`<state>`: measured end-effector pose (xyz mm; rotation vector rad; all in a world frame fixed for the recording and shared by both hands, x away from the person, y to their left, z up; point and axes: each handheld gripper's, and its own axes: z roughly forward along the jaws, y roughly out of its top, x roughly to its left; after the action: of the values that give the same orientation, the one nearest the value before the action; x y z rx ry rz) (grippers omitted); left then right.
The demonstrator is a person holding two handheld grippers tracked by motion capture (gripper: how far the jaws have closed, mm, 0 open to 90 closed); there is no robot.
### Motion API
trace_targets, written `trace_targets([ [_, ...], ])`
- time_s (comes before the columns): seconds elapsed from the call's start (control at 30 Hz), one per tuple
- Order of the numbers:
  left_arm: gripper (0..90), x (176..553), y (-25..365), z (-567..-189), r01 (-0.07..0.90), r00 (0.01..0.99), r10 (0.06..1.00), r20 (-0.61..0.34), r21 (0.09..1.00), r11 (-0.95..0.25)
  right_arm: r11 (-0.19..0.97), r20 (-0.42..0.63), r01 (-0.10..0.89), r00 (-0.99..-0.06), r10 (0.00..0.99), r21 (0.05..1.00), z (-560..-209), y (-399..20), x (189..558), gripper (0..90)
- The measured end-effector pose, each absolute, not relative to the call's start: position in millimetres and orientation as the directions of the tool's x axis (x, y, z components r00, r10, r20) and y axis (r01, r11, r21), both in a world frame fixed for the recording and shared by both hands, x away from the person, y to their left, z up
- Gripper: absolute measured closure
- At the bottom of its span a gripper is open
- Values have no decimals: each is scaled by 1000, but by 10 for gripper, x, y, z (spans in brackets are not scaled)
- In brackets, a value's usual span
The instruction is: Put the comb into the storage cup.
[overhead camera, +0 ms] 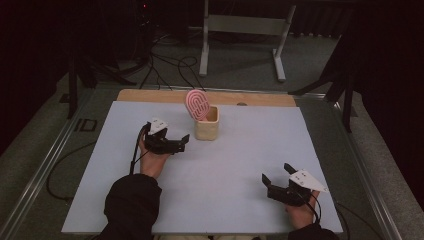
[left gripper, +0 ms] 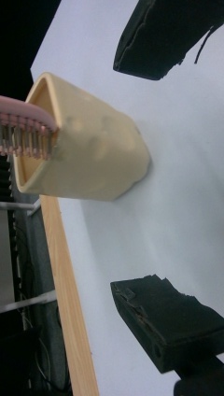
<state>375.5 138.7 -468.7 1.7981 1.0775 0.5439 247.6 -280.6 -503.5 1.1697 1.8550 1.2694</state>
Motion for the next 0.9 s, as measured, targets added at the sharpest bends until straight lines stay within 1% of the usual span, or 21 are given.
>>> trace_targets([
  [0.13, 1, 3658, 1499, -4696, 438, 539, 837, -94, 880, -183, 154, 4, 330, -434, 901, 931, -5036, -2800, 2476, 92],
  [0.4, 1, 3441, 1692, -4726, 414, 555, 830, -57, 884, -216, 157, 2, 328, -436, 900, 932, -5037, -2789, 2472, 92],
  [0.9, 1, 3099, 2029, -4791, 376, 575, 817, -42, 900, -219, 156, 4, 323, -442, 897, 933, -5026, -2785, 2458, 91],
])
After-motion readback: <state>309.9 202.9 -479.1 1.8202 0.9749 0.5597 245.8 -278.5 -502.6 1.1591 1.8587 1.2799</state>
